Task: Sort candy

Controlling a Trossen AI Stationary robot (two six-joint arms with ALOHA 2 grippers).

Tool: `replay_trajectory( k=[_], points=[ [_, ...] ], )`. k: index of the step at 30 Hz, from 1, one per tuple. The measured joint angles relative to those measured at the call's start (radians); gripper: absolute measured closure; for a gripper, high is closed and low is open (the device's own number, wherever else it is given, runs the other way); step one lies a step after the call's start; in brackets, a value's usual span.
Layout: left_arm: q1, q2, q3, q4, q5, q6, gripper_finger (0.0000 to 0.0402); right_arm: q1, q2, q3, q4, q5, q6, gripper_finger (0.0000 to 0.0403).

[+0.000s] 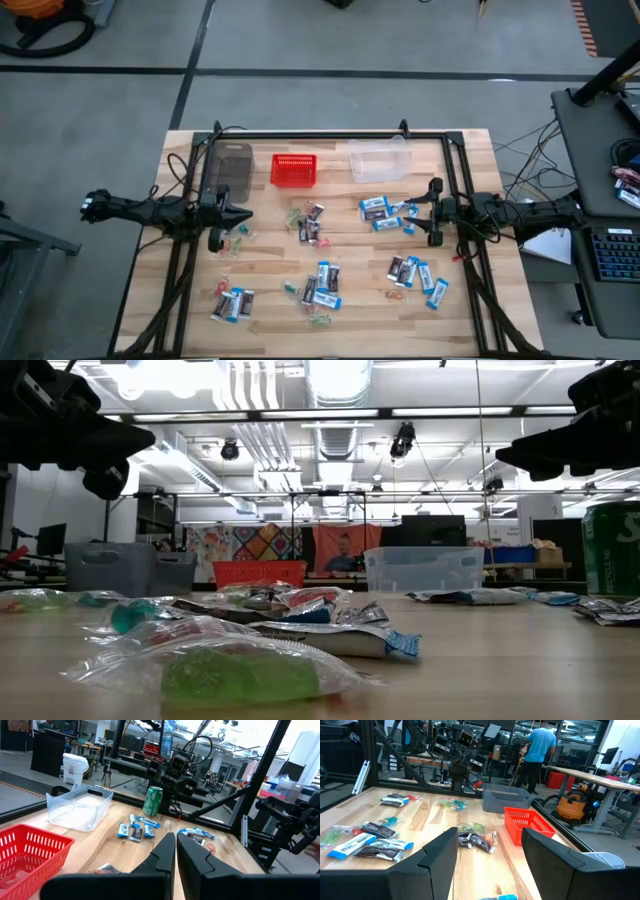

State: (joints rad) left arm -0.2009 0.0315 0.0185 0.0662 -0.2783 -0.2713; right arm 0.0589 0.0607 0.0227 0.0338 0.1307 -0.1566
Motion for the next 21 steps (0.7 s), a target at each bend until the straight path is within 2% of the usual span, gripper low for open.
replay_trajectory(
  k=[6, 9, 12, 14, 16, 21],
  points=[
    [0.000, 0.000, 0.000, 0.028, -0.044, 0.072, 0.0401, 0.000, 0.000, 0.000, 0.000, 0.000, -0.009, 0.0188],
    [0.000, 0.000, 0.000, 0.137, -0.052, -0.017, 0.0401, 0.000, 0.000, 0.000, 0.001, 0.000, 0.010, 0.0188],
    [0.000, 0.000, 0.000, 0.268, -0.052, -0.062, 0.0401, 0.001, 0.000, 0.000, 0.010, 0.003, 0.248, 0.0188],
    [0.000, 0.000, 0.000, 0.336, -0.053, -0.059, 0.0401, -0.001, 0.000, 0.000, 0.049, 0.061, 0.385, 0.0188],
    [0.000, 0.000, 0.000, 0.397, -0.053, -0.041, 0.0401, -0.002, -0.001, 0.001, 0.065, 0.107, 0.455, 0.0188],
    [0.000, 0.010, 0.000, 0.545, -0.107, 0.035, 0.0401, -0.001, 0.000, 0.000, 0.140, 0.103, 0.552, 0.0188]
  ],
)
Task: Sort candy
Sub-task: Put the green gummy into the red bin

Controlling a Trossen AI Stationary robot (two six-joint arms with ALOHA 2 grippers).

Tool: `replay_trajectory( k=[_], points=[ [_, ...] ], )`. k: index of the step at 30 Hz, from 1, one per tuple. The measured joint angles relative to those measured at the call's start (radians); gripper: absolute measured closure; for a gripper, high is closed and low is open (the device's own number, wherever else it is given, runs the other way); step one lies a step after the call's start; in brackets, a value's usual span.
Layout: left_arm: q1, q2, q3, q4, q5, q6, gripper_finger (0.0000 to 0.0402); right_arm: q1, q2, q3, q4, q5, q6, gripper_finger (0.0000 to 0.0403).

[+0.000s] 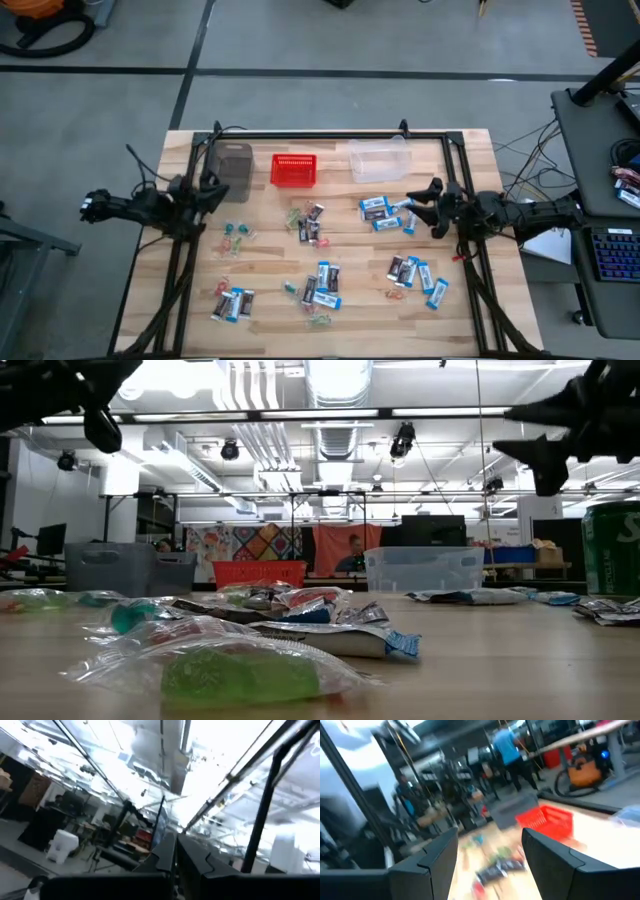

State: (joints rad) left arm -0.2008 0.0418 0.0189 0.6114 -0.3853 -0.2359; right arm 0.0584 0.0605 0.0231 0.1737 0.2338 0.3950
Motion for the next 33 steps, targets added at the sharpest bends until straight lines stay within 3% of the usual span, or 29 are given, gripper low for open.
replay_trajectory(
  k=[5, 7, 10, 14, 22, 26, 33],
  points=[
    [0.000, 0.083, 0.000, 0.066, 0.072, -0.017, 0.0401, 0.000, 0.013, 0.009, 0.078, -0.002, 0.010, 0.0188],
    [0.000, 0.147, 0.000, 0.132, 0.130, -0.019, 0.0401, 0.000, 0.029, 0.033, 0.070, -0.003, 0.036, 0.0188],
    [-0.001, 0.263, 0.000, 0.273, 0.134, -0.038, 0.0401, 0.000, 0.070, 0.079, 0.052, -0.006, 0.046, 0.0188],
    [-0.001, 0.432, 0.001, 0.402, 0.134, -0.043, 0.0401, 0.000, 0.139, 0.166, -0.066, -0.006, 0.044, 0.0188],
    [-0.002, 0.721, 0.127, 0.400, 0.142, -0.080, 0.0401, 0.000, 0.268, 0.353, -0.347, -0.004, 0.062, 0.0188],
    [-0.002, 0.814, 0.235, 0.211, 0.162, -0.152, 0.0401, 0.000, 0.313, 0.434, -0.468, 0.002, 0.075, 0.0188],
    [-0.003, 0.879, 0.477, -0.575, 0.124, -0.303, 0.0401, 0.000, 0.336, 0.481, -0.567, 0.002, 0.077, 0.0188]
  ],
)
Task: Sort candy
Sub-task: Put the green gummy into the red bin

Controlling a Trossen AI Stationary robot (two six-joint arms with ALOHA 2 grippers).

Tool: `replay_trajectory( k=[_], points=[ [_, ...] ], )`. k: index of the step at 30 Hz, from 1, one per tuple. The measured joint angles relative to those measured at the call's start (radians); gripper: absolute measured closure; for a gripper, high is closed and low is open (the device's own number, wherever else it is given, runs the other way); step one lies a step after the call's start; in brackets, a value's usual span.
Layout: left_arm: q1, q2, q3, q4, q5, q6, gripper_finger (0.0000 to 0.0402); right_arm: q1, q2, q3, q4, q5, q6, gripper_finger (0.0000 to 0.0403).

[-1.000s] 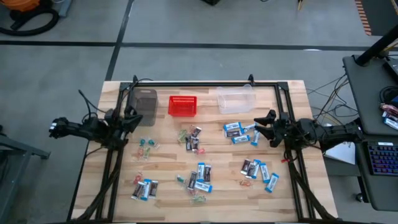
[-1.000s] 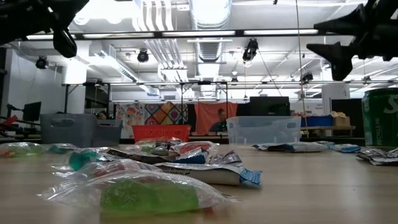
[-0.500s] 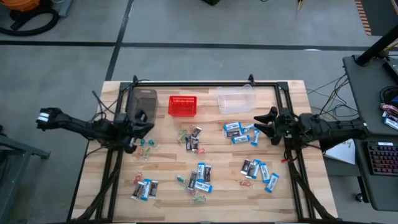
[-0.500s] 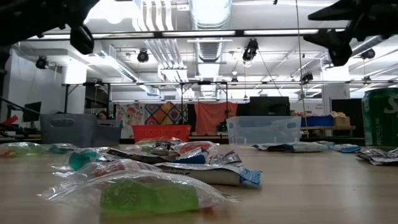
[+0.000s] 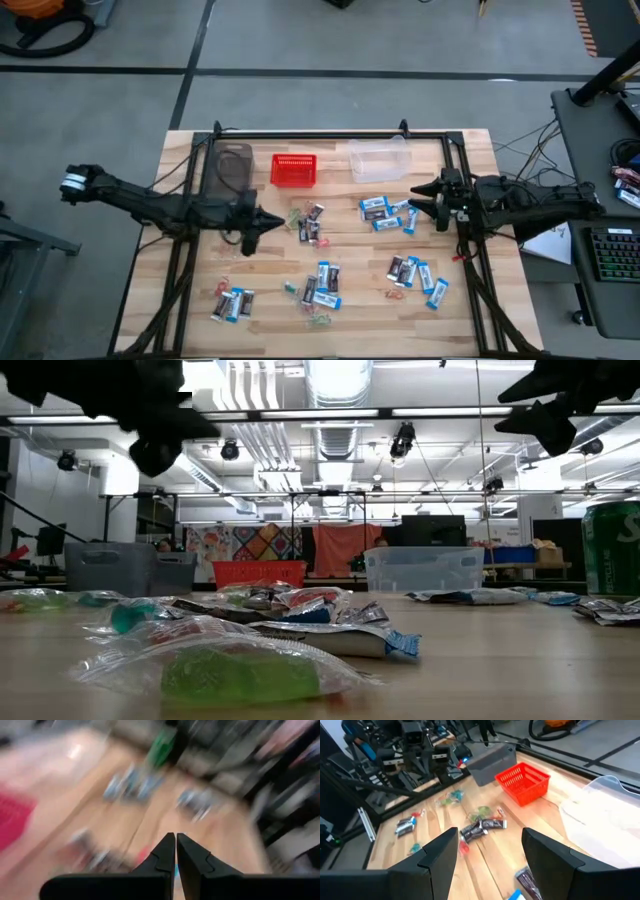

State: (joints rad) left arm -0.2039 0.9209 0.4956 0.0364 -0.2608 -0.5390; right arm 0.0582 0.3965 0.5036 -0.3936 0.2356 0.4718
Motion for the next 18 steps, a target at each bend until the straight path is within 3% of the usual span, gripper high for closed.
replay_trajectory(
  k=[3, 6, 10, 18],
  points=[
    [-0.004, 0.050, 0.087, -0.240, 0.011, -0.011, 0.0401, 0.000, -0.001, -0.010, -0.001, 0.001, -0.012, 0.0188],
    [-0.020, 0.102, 0.129, -0.354, 0.055, 0.009, 0.0401, 0.000, 0.005, -0.013, 0.001, 0.001, -0.011, 0.0188],
    [-0.025, 0.157, 0.159, -0.351, 0.115, 0.050, 0.0401, 0.000, 0.006, -0.013, 0.007, 0.001, -0.011, 0.0188],
    [-0.025, 0.264, 0.194, -0.326, 0.106, 0.110, 0.0399, 0.000, 0.006, -0.002, 0.010, 0.001, -0.011, 0.0188]
  ],
)
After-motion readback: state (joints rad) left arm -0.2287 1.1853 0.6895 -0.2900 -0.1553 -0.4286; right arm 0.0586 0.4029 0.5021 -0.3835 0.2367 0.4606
